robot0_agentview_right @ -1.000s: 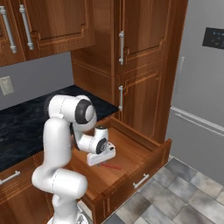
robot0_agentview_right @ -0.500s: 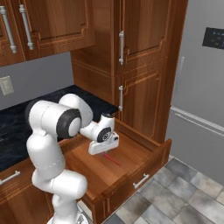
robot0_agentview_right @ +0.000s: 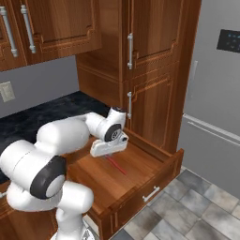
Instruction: Take a straw from the drawer in front and place it inside the glass cup on the dining counter.
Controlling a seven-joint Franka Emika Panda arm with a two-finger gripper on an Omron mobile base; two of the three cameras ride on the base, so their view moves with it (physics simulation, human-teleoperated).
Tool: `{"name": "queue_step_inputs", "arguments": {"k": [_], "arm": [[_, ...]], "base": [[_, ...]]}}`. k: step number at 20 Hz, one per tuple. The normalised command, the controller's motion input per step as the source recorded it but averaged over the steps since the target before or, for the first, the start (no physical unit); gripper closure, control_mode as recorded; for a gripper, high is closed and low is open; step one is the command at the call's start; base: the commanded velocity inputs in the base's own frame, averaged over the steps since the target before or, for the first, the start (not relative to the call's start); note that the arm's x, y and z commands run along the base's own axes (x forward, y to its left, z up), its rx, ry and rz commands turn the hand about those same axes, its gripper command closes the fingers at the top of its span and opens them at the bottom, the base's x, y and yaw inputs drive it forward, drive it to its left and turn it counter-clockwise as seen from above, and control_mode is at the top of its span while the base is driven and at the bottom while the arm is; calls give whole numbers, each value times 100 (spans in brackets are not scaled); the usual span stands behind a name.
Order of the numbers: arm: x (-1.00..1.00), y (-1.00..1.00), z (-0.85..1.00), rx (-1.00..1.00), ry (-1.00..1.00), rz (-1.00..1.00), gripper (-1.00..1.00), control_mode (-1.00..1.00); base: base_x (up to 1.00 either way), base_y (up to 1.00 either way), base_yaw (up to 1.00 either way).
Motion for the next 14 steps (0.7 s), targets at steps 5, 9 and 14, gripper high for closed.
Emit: {"name": "queue_step_inputs", "arguments": {"k": [5, 9, 14], "arm": [[-73, 0, 100, 0, 0, -1, 100, -100], [-93, 0, 100, 0, 0, -1, 100, -100], [-80, 0, 100, 0, 0, 0, 100, -100]], "base": [[0, 0, 0], [0, 0, 0], [0, 0, 0]]}}
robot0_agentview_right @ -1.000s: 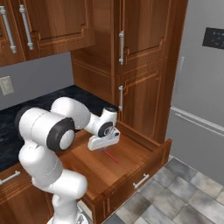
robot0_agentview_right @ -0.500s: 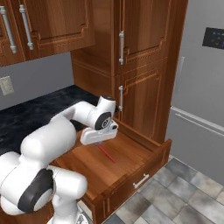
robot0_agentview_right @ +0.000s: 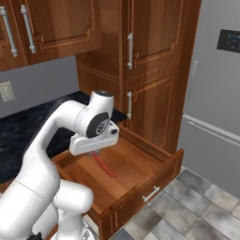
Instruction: Take a straw from the drawer in front and place it inside the glass cup on the dining counter.
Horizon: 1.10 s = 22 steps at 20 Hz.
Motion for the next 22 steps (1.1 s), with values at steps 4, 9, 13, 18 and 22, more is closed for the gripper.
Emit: {"name": "queue_step_inputs", "arguments": {"k": [4, 9, 13, 18, 22], "arm": [[-41, 6, 83, 0, 0, 0, 100, -100], [-21, 15, 78, 0, 0, 0, 100, -100], [-1, 15, 58, 0, 0, 0, 100, -100], [0, 1, 26, 0, 0, 0, 100, -100], [-1, 0, 2, -1, 0, 0, 100, 100]], "base": [[0, 0, 0], [0, 0, 0], [0, 0, 0], [0, 0, 0], [-6, 0, 0]]}}
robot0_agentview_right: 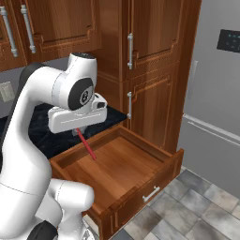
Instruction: Take a straw from the drawer in front and place it inside the glass cup on the dining counter.
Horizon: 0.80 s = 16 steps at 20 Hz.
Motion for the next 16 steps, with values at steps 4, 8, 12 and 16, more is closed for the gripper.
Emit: {"name": "queue_step_inputs", "arguments": {"k": [4, 8, 12, 16], "arm": [[0, 0, 0, 0, 0, 0, 100, 100], [0, 0, 0, 0, 0, 0, 100, 100], [0, 0, 0, 0, 0, 0, 100, 100], [0, 0, 0, 0, 0, 0, 100, 100]], "base": [[-62, 2, 0], [-100, 1, 0], [-100, 0, -2], [-100, 0, -8]]}}
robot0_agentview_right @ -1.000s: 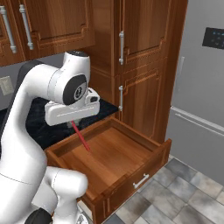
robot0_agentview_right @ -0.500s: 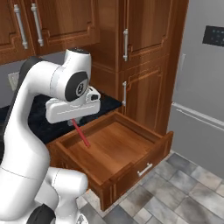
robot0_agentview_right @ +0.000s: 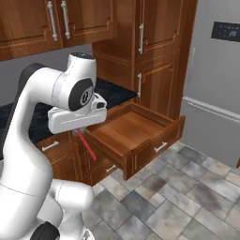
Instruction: Take a straw from the drawer in front and place it inside the glass cup on the dining counter.
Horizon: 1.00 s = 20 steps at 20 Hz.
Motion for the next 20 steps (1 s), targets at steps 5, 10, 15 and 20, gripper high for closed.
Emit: {"name": "queue_step_inputs", "arguments": {"k": [5, 10, 15, 20], "arm": [[0, 0, 0, 0, 0, 0, 100, 100], [0, 0, 0, 0, 0, 0, 100, 100], [0, 0, 0, 0, 0, 0, 100, 100], [0, 0, 0, 0, 0, 0, 100, 100]], "base": [[-76, 0, -40], [-37, -5, -74], [-16, -9, -87], [-11, -18, -85]]}}
